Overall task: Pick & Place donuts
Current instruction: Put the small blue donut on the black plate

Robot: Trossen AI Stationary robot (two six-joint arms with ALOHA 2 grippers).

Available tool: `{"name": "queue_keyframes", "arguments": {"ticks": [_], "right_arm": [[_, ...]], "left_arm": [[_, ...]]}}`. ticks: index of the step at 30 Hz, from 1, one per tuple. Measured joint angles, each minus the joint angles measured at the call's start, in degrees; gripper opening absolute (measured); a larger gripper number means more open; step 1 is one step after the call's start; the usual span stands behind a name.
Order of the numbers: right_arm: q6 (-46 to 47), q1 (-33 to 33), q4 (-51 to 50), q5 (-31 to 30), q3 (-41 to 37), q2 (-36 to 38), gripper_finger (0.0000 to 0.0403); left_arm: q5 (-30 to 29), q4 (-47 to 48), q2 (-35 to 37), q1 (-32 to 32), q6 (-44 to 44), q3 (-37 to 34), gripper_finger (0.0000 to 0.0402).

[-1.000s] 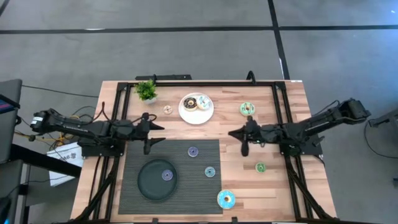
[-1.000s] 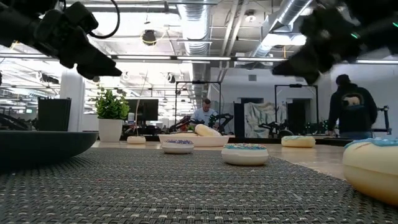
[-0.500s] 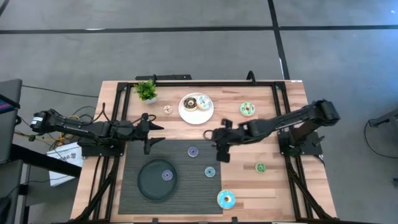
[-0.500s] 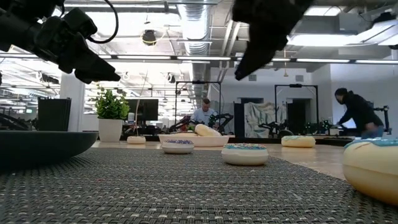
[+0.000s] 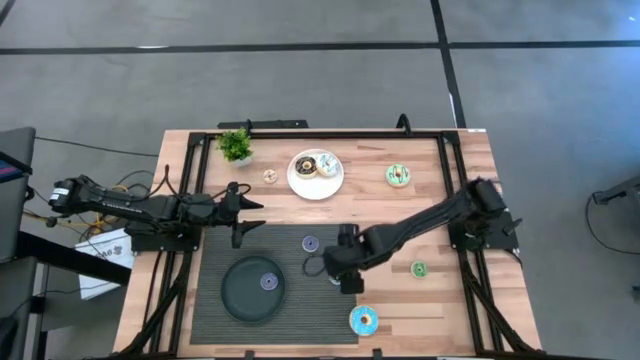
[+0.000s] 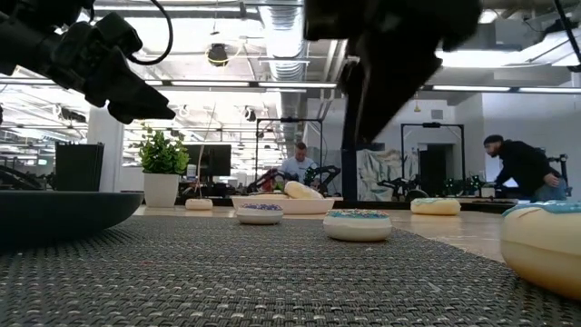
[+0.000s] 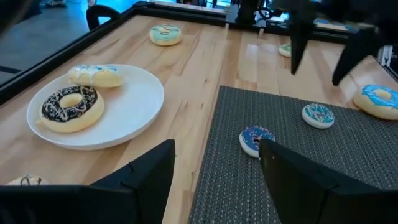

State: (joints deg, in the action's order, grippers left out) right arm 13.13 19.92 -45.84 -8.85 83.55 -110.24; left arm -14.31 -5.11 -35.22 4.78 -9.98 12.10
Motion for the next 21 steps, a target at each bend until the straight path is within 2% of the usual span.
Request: {"name": "queue_keyframes", "arguments": {"ticks": [7, 21], "right_arm": [[1.83, 1.34, 0.13, 3.79, 2.36, -5.65, 0.0286], [2.57, 0.96, 2.29, 4.90, 2.55, -7.52, 0.0286]], "left_arm": [[0.00, 0.20, -0.02, 0.00, -0.02, 0.00, 0.0225], [0.00, 0.88, -0.02, 0.00, -0.17, 0.00, 0.0225]]}}
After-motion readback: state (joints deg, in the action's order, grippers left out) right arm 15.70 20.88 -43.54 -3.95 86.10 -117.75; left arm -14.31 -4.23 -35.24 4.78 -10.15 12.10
